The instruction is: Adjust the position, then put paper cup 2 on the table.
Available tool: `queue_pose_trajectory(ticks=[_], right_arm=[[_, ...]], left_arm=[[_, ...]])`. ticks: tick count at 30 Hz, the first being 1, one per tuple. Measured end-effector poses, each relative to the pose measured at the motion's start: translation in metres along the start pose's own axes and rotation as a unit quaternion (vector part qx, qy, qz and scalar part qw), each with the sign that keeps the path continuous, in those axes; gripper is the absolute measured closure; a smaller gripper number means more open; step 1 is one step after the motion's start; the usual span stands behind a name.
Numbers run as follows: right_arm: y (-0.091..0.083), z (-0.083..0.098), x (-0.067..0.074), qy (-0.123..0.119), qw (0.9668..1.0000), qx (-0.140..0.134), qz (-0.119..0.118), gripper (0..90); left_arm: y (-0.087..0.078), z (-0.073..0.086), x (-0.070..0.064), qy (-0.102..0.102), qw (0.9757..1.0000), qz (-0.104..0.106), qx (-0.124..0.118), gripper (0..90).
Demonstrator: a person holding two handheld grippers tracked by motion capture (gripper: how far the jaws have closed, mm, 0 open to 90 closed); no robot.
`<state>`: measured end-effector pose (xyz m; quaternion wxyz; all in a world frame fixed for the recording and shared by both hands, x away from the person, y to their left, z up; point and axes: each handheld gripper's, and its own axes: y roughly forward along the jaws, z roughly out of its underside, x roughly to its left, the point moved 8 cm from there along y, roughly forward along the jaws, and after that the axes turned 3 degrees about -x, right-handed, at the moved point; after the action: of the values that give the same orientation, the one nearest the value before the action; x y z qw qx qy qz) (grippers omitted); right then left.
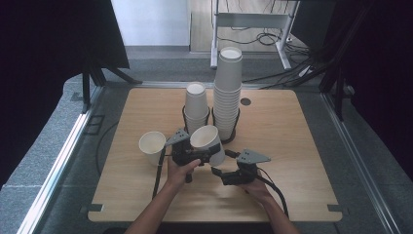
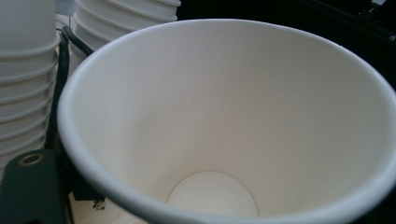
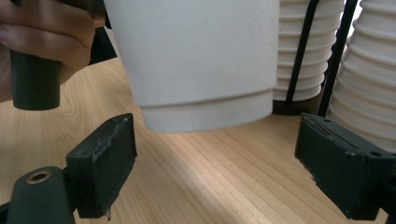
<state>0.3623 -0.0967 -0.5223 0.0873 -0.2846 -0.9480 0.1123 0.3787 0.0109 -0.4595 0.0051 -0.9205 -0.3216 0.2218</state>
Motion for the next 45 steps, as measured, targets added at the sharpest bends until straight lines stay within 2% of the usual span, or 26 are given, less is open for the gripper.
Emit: queue_pose_trajectory(ticks=[10,15,21,25,28,35,39,42,45], right_arm=[[0.001,0.006,0.0,-0.003,0.9999,0.015,0.002,12.8],[-0.001,0.009,-0.001,-0.007,0.9997,0.022,0.004,12.8],[-0.003,0.011,-0.002,-0.009,0.9996,0.027,0.009,12.8],[-0.005,0.011,-0.004,-0.009,0.9995,0.028,0.012,12.8],[-0.007,0.011,-0.006,-0.008,0.9995,0.026,0.014,12.9],[-0.011,0.01,-0.009,-0.006,0.9996,0.022,0.017,13.1],[-0.011,0.01,-0.01,-0.007,0.9996,0.022,0.018,13.1],[-0.011,0.01,-0.009,-0.008,0.9996,0.023,0.017,13.2],[-0.01,0.012,-0.009,-0.009,0.9995,0.026,0.017,13.2]], left_arm=[[-0.011,-0.004,0.008,0.006,0.9997,-0.019,-0.014,14.1],[-0.016,-0.006,0.013,0.017,0.9991,-0.035,-0.02,14.1],[-0.021,-0.004,0.022,0.032,0.9971,-0.068,-0.017,14.1],[-0.023,-0.001,0.026,0.048,0.9944,-0.094,-0.011,14.0],[-0.022,0.001,0.028,0.05,0.9933,-0.104,-0.01,13.9],[-0.022,0.01,0.034,0.067,0.9881,-0.138,0.002,13.8],[-0.023,0.014,0.041,0.076,0.9834,-0.164,0.011,13.7],[-0.022,0.018,0.045,0.085,0.9792,-0.183,0.018,13.7],[-0.021,0.022,0.049,0.1,0.9731,-0.206,0.025,13.6]])
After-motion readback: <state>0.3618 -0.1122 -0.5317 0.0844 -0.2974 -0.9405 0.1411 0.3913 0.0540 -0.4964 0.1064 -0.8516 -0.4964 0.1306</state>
